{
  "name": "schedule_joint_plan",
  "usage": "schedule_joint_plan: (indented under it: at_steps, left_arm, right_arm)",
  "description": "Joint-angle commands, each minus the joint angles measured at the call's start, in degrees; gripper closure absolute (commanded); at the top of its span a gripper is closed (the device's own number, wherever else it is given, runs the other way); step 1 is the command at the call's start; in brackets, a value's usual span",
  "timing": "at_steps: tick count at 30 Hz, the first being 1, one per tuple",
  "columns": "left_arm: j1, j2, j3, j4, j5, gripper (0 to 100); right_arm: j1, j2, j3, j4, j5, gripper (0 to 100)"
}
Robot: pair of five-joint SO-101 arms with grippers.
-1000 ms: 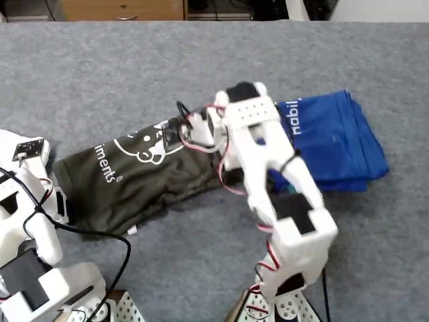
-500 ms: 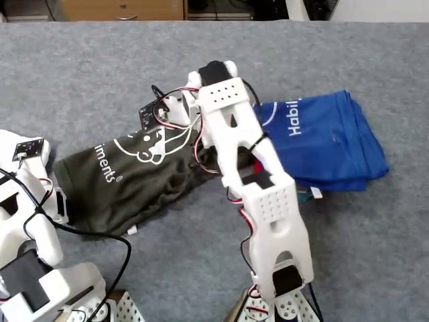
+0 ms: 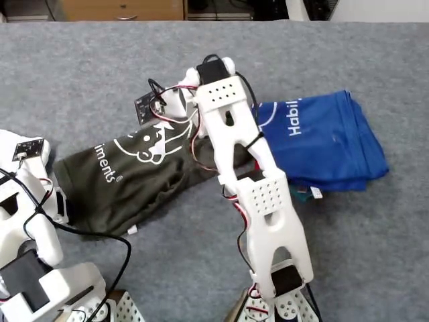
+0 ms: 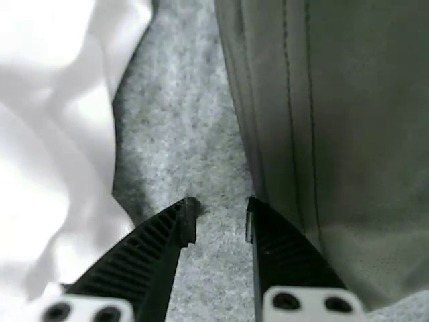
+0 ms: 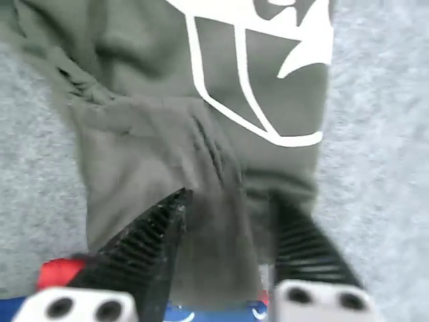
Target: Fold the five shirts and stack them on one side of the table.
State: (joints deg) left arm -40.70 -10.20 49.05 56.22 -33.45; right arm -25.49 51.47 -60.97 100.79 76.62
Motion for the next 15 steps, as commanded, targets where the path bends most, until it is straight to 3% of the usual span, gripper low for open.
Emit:
schedule_joint_plan:
  at_steps: [1, 7, 11, 12, 15]
  left_arm:
    - [-0.3, -0.8, 0.3, -1.1, -0.4, 86]
    - [-0.4, -0.8, 0.3, -1.1, -0.4, 86]
    - [-0.4, -0.8, 0.2, -1.1, -0.3, 86]
    - [-0.5, -0.8, -0.4, -0.7, 0.1, 86]
    - [-1.4, -3.0, -5.2, 9.1, 1.3, 86]
  right_arm:
    - [-0.5, -0.4, -5.8, 1.6, -1.4, 72.6]
    - [0.0, -6.7, -3.3, 1.7, -5.0, 75.1]
    - [0.0, -15.4, 7.5, 1.7, -7.1, 98.7]
    - [0.0, -18.0, 10.6, 1.7, -8.0, 99.5]
    - [0.7, -25.5, 20.0, 1.6, -12.0, 98.2]
